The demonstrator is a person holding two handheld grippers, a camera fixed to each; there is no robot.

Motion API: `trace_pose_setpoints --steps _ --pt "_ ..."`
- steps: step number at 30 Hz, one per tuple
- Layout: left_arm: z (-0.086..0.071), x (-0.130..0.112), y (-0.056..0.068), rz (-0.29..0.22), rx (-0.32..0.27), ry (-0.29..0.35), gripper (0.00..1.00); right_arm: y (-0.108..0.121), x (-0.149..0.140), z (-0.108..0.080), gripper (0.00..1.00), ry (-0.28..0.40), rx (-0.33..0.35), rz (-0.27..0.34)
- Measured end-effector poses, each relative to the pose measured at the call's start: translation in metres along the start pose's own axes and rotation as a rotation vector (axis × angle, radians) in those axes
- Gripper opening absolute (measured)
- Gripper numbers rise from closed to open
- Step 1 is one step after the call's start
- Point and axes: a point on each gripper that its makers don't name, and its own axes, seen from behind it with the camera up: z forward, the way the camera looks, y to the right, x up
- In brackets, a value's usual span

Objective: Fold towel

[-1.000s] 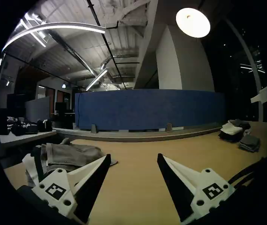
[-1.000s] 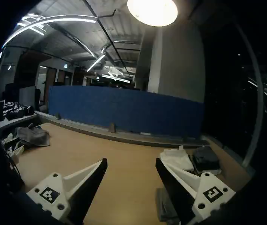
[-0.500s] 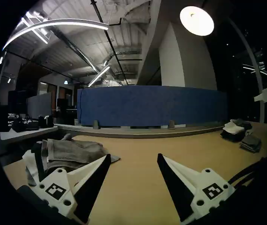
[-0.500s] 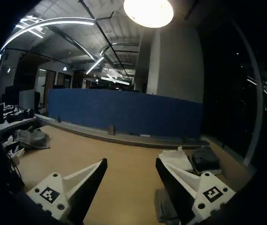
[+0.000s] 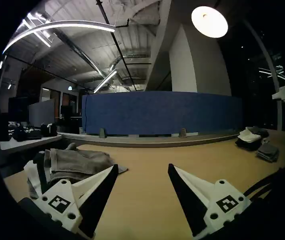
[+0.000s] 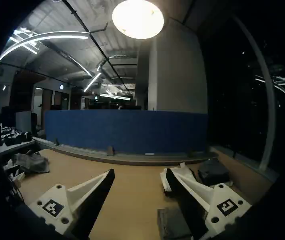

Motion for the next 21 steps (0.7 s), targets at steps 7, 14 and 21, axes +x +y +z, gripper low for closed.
trace_pose_setpoints --steps 7,14,21 --pt "0.0 0.0 0.0 -0.001 0.0 0.0 0.93 0.027 -0.006 0.002 1.0 0.012 -0.027 0.037" --pt "0.001 0.001 0.0 -0.001 0.0 0.0 0.93 0.048 -0.023 0.0 1.0 0.011 -0.036 0.092" --pt "0.0 0.001 0.0 -0.001 0.0 0.0 0.93 0.05 -0.047 -0.002 1.0 0.032 -0.025 0.123"
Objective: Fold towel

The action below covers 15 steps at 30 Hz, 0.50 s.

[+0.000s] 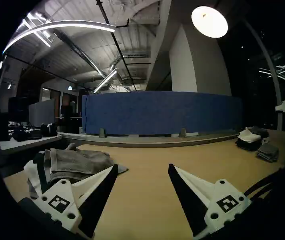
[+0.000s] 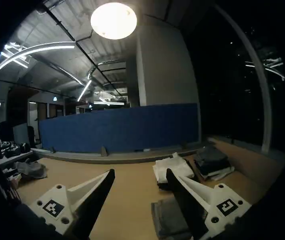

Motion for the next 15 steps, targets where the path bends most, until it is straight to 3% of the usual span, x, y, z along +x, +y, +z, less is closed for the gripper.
trace_pose_setpoints --steps 15 --pt "0.0 0.0 0.0 0.0 0.0 0.0 0.93 0.0 -0.054 0.007 1.0 0.029 0.008 -0.009"
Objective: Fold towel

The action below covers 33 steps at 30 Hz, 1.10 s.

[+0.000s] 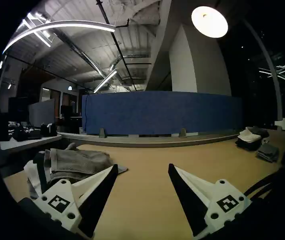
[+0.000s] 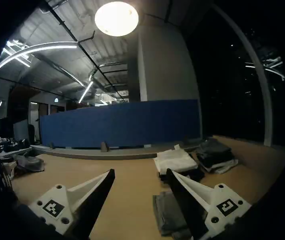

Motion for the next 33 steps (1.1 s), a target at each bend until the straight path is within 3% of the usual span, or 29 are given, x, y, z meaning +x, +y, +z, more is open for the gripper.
trace_pose_setpoints --steps 9,17,33 --pt "0.0 0.0 0.0 0.0 0.0 0.0 0.93 0.012 -0.023 0.003 1.0 -0.003 -0.013 -0.002" --pt "0.0 0.0 -0.001 0.0 0.0 0.0 0.93 0.009 -0.038 0.002 1.0 -0.004 -0.014 -0.02" --pt "0.0 0.0 0.0 0.0 0.0 0.0 0.93 0.005 -0.042 0.002 1.0 0.007 -0.017 -0.064"
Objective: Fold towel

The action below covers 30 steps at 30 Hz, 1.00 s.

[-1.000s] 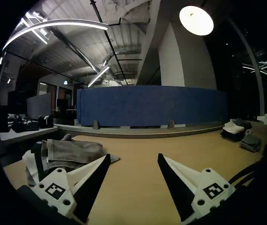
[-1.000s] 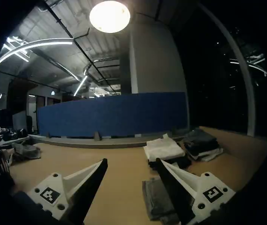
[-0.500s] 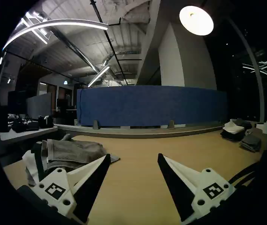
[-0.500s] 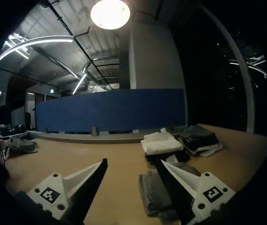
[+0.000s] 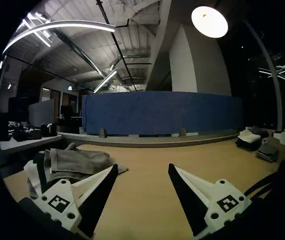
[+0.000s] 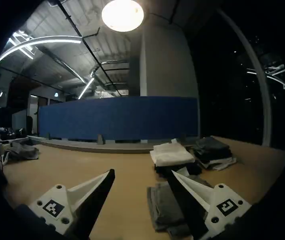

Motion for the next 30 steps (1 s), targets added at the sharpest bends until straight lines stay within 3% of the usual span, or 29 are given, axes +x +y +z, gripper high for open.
trace_pose_setpoints --steps 30 --pt "0.0005 -0.0005 0.0003 0.0 0.0 0.0 0.93 -0.0028 0.0001 0.0004 1.0 -0.003 -0.004 -0.017"
